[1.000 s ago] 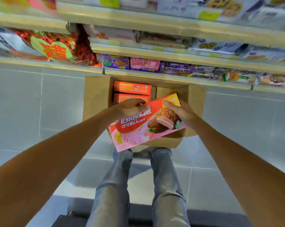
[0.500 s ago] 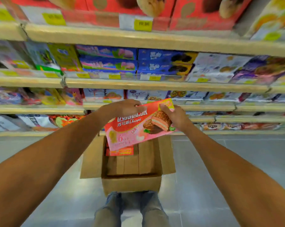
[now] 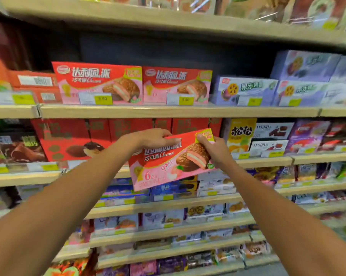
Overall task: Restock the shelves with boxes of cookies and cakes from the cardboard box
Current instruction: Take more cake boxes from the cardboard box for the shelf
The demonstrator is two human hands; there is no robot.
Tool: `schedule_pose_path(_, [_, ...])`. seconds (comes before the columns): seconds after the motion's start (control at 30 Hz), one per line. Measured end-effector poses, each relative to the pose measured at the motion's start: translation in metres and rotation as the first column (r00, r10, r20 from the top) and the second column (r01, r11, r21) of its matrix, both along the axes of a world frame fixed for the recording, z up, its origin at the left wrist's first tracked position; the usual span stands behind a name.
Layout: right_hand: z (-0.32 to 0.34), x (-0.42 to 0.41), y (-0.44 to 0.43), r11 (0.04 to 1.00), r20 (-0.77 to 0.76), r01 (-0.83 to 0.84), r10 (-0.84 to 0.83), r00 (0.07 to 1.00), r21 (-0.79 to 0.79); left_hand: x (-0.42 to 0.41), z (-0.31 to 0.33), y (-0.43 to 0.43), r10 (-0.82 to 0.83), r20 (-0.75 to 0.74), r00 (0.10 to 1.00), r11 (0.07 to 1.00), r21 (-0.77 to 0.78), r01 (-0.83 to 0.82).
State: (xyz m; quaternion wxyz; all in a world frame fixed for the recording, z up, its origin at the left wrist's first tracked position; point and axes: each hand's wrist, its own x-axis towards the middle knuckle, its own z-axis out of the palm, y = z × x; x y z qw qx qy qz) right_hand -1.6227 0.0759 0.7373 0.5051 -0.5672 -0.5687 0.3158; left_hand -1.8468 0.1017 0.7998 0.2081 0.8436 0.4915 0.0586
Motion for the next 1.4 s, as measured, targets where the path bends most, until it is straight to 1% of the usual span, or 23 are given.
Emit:
schedule_pose_path(0.1, [0.042, 0.011, 0.009, 0.994, -0.057, 0.048, -0.043, 0.997, 0.101, 0.000, 0.044, 0.000, -0.018, 0.054, 0.998, 0.997, 0.079, 0.014])
schedule_pose_path(0.2, [0.079, 0.023, 0.017, 0.978, -0.092, 0.106, -0.091, 0.992, 0.179, -0.005, 0.083, 0.004, 0.011, 0.007, 1.000, 0.989, 0.145, -0.012])
schedule_pose_path(0.27, [0.101, 0.027, 0.023, 0.963, -0.078, 0.144, -0.129, 0.989, 0.230, -0.004, 0.105, 0.008, 0.018, 0.018, 1.000, 0.983, 0.182, -0.022])
schedule_pose_path(0.33, [0.123, 0.031, 0.028, 0.946, -0.035, 0.146, -0.142, 0.989, 0.289, 0.000, 0.125, 0.011, 0.033, 0.047, 0.998, 0.951, 0.305, -0.046])
schedule_pose_path(0.37, [0.132, 0.031, 0.029, 0.936, -0.026, 0.142, -0.141, 0.990, 0.321, 0.003, 0.134, 0.011, 0.052, 0.040, 0.998, 0.917, 0.394, -0.064])
schedule_pose_path(0.43, [0.143, 0.033, 0.036, 0.912, -0.040, 0.146, -0.141, 0.989, 0.384, 0.007, 0.147, 0.014, 0.111, -0.009, 0.994, 0.814, 0.575, -0.085])
schedule_pose_path(0.47, [0.149, 0.034, 0.040, 0.902, -0.046, 0.147, -0.140, 0.989, 0.407, 0.009, 0.153, 0.018, 0.132, -0.024, 0.991, 0.765, 0.638, -0.086])
schedule_pose_path(0.6, [0.151, 0.036, 0.058, 0.886, -0.067, 0.148, -0.132, 0.989, 0.440, 0.018, 0.159, 0.037, 0.118, -0.046, 0.992, 0.620, 0.784, -0.037])
schedule_pose_path(0.7, [0.150, 0.036, 0.067, 0.873, -0.050, 0.146, -0.138, 0.989, 0.466, 0.023, 0.158, 0.053, 0.119, -0.071, 0.990, 0.505, 0.863, 0.001])
schedule_pose_path(0.77, [0.148, 0.039, 0.075, 0.875, -0.021, 0.138, -0.145, 0.989, 0.465, 0.025, 0.155, 0.065, 0.132, -0.093, 0.987, 0.463, 0.886, 0.022])
schedule_pose_path(0.87, [0.147, 0.042, 0.087, 0.887, 0.024, 0.140, -0.168, 0.986, 0.440, 0.024, 0.149, 0.084, 0.130, -0.101, 0.986, 0.424, 0.905, 0.036])
schedule_pose_path(0.97, [0.145, 0.041, 0.097, 0.878, 0.056, 0.157, -0.203, 0.978, 0.451, 0.021, 0.143, 0.096, 0.142, -0.096, 0.985, 0.414, 0.910, 0.029])
schedule_pose_path(1.07, [0.145, 0.037, 0.107, 0.874, 0.049, 0.152, -0.196, 0.979, 0.462, 0.018, 0.141, 0.105, 0.165, -0.093, 0.982, 0.417, 0.909, 0.016])
schedule_pose_path(1.23, [0.145, 0.031, 0.119, 0.885, 0.066, 0.171, -0.221, 0.973, 0.434, 0.014, 0.144, 0.112, 0.205, -0.127, 0.971, 0.432, 0.901, 0.027])
schedule_pose_path(1.3, [0.144, 0.028, 0.124, 0.889, 0.085, 0.167, -0.223, 0.971, 0.426, 0.011, 0.140, 0.116, 0.215, -0.124, 0.969, 0.457, 0.890, 0.013])
schedule_pose_path(1.4, [0.136, 0.022, 0.131, 0.911, 0.137, 0.152, -0.218, 0.966, 0.383, 0.007, 0.129, 0.123, 0.242, -0.135, 0.961, 0.555, 0.831, -0.023])
